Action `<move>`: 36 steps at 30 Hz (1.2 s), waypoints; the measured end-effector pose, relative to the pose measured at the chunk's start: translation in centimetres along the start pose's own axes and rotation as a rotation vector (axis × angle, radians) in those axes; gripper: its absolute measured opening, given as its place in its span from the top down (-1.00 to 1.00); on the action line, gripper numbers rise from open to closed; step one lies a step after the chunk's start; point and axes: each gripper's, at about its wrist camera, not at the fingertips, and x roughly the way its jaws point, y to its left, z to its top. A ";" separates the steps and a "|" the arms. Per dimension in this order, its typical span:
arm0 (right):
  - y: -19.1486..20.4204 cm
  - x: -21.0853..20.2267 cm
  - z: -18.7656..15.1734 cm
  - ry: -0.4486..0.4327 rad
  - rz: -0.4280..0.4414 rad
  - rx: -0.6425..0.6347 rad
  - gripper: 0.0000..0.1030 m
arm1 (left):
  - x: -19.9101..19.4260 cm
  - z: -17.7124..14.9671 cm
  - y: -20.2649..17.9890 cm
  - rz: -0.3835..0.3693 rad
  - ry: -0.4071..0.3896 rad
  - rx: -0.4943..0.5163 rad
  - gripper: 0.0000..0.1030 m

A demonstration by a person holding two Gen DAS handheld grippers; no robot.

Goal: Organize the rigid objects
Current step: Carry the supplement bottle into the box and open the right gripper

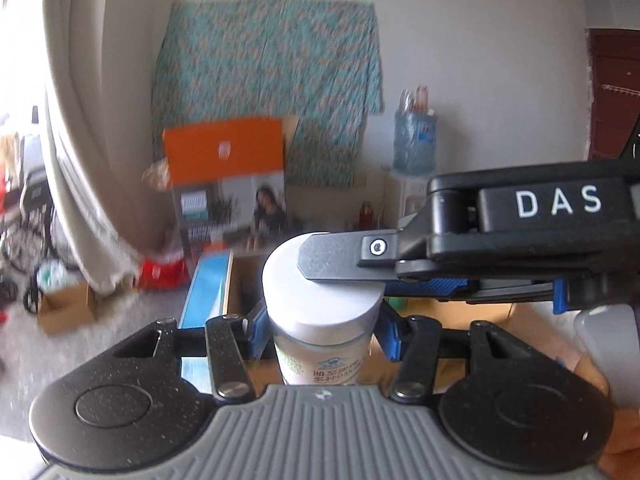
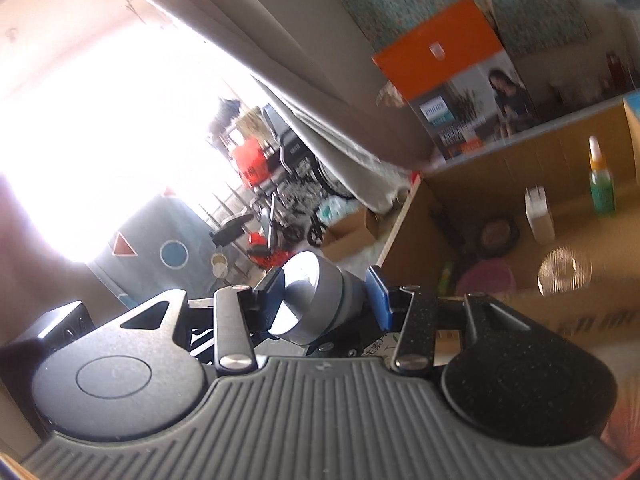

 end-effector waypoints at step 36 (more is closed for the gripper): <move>-22.1 2.5 5.9 0.057 -0.319 0.157 -0.01 | 25.4 0.1 -8.2 -0.324 0.371 -0.020 -0.04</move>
